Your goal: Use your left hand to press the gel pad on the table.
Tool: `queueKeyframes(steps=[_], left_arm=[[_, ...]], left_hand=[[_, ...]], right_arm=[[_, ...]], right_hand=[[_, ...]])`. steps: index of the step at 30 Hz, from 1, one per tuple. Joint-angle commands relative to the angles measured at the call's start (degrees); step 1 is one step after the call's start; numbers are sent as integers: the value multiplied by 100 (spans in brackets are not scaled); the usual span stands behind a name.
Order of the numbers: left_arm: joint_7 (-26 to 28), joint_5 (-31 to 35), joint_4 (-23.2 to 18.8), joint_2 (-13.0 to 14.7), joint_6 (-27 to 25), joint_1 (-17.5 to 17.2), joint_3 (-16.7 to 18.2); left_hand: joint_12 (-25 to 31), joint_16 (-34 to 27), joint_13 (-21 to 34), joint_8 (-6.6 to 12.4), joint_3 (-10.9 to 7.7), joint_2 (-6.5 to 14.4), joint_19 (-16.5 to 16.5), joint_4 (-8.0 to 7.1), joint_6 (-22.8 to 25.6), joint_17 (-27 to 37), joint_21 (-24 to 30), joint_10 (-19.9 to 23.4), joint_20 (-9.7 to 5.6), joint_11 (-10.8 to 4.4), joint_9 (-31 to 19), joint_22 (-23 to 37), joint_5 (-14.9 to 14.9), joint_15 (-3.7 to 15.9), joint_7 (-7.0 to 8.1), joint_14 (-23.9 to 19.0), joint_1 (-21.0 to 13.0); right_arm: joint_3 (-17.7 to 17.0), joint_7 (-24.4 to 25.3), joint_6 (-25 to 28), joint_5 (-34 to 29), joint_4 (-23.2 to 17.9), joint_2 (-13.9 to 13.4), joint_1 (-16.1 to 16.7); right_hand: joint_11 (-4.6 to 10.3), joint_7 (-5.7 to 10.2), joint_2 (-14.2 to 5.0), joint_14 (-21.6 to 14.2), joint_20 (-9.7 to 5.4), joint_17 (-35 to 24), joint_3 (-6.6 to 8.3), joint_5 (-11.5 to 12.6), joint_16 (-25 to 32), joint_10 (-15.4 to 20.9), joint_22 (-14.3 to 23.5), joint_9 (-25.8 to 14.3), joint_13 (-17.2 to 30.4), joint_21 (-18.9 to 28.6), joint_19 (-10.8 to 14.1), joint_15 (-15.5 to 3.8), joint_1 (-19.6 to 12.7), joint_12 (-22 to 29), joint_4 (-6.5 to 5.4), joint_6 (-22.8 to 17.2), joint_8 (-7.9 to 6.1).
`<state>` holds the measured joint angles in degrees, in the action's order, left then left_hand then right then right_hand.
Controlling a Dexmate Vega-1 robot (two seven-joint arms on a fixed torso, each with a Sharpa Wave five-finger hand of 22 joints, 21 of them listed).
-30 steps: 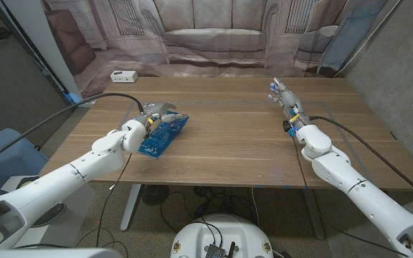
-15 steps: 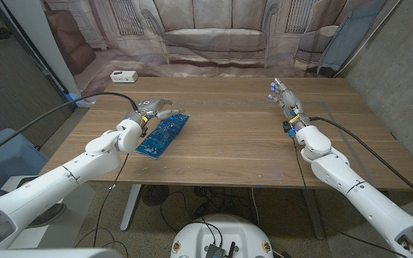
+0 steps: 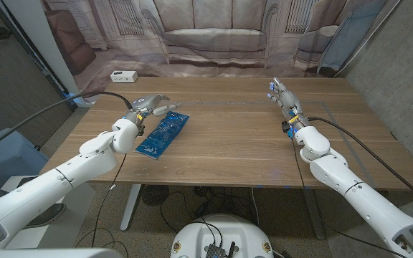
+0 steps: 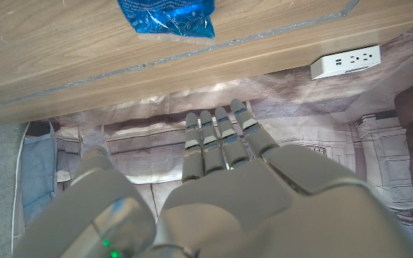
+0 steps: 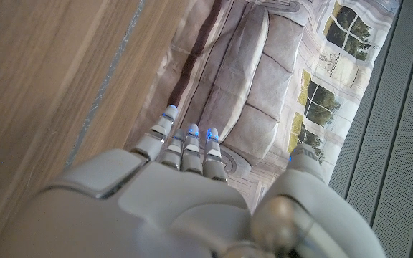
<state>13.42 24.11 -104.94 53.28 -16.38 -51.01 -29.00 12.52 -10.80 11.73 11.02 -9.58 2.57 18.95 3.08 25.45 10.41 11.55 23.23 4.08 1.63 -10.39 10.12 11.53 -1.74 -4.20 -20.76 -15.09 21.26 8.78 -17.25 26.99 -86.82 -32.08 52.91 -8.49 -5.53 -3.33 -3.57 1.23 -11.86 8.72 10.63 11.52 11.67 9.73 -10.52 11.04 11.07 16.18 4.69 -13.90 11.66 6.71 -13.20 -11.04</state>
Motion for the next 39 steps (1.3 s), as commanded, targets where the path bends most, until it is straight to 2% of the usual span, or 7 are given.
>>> queueKeyframes(steps=[1, 10, 16, 20, 25, 28, 39], left_arm=[[241, -429, -152, -54, 63, -256, 289], [509, -597, -250, -110, 140, -409, 431], [742, -733, -127, -229, 390, -465, 484], [859, -895, -61, -324, 546, -512, 548], [1041, -885, -114, -377, 486, -578, 611], [1091, -963, -115, -401, 534, -614, 666], [1174, -1351, -35, -502, 864, -735, 847]], left_hand=[[-12, -12, 2, -7, -19, 58, -3, 48, 3, -6, -16, 29, 33, 55, -16, 18, -19, -7, -38, -16, -21], [-10, -13, 2, -3, -11, 50, 0, 51, 10, -5, -14, 39, 45, 45, -16, 18, -24, -15, -50, -22, -15], [-5, -15, 2, 4, -7, 46, 0, 54, 28, -5, -14, 56, 45, 15, -16, 18, -28, -22, -54, -30, -12], [-8, -13, 2, 5, -5, 43, -3, 56, 31, -5, -15, 50, 48, 33, -16, 18, -30, -29, -58, -28, -12], [-4, -12, 2, 4, -2, 37, -4, 61, 30, -6, -15, 63, 61, 61, -16, 18, -32, -39, -59, -27, -13], [-7, -16, 2, 5, 0, 34, -5, 64, 35, -6, -15, 58, 64, 52, -16, 18, -34, -35, -56, -39, -12], [-9, -13, 2, 2, 5, 30, -6, 69, 31, -5, -15, 58, 65, 75, -16, 18, -37, -43, -75, -38, -11]], right_arm=[[-9, -70, -113, 14, 43, 14, 14], [-16, -110, -173, -23, 20, -25, 24], [-20, -108, -235, -47, 26, -15, 38], [-11, -135, -241, -31, 34, -2, 30], [-5, -142, -261, -45, 43, 9, 14], [-2, -134, -271, -57, 49, 20, 7], [-2, -151, -295, -56, 96, 31, -1]], right_hand=[[-2, -1, -19, -50, 3, -24, -1, -4, 42, 48, 19, -20, 34, 21, 70, 10, -28, 6, 34, -27, -11], [3, -2, -21, -50, 2, -24, -1, -4, 41, 46, 19, -20, 34, 20, 70, 11, -30, 5, 34, -27, -11], [-5, 3, -33, -63, 0, -22, 6, -2, 45, 57, 19, -20, 34, 24, 83, 8, -43, 9, 39, -33, -13], [7, 2, -41, -93, -7, -20, 13, -1, 55, 74, 19, -20, 34, 35, 115, 0, -59, 15, 46, -46, -18], [6, 2, -50, -98, -7, -18, 21, 0, 55, 88, 19, -20, 34, 41, 135, -4, -74, 20, 52, -45, -17], [42, 74, -59, -124, -2, -16, 27, -1, 63, 114, 18, -21, 34, 45, 155, -19, -86, 29, 56, -52, -19], [49, 72, -62, -140, -13, -13, 32, -3, 64, 121, 18, -21, 33, 46, 173, -27, -104, 28, 65, -55, -20]])
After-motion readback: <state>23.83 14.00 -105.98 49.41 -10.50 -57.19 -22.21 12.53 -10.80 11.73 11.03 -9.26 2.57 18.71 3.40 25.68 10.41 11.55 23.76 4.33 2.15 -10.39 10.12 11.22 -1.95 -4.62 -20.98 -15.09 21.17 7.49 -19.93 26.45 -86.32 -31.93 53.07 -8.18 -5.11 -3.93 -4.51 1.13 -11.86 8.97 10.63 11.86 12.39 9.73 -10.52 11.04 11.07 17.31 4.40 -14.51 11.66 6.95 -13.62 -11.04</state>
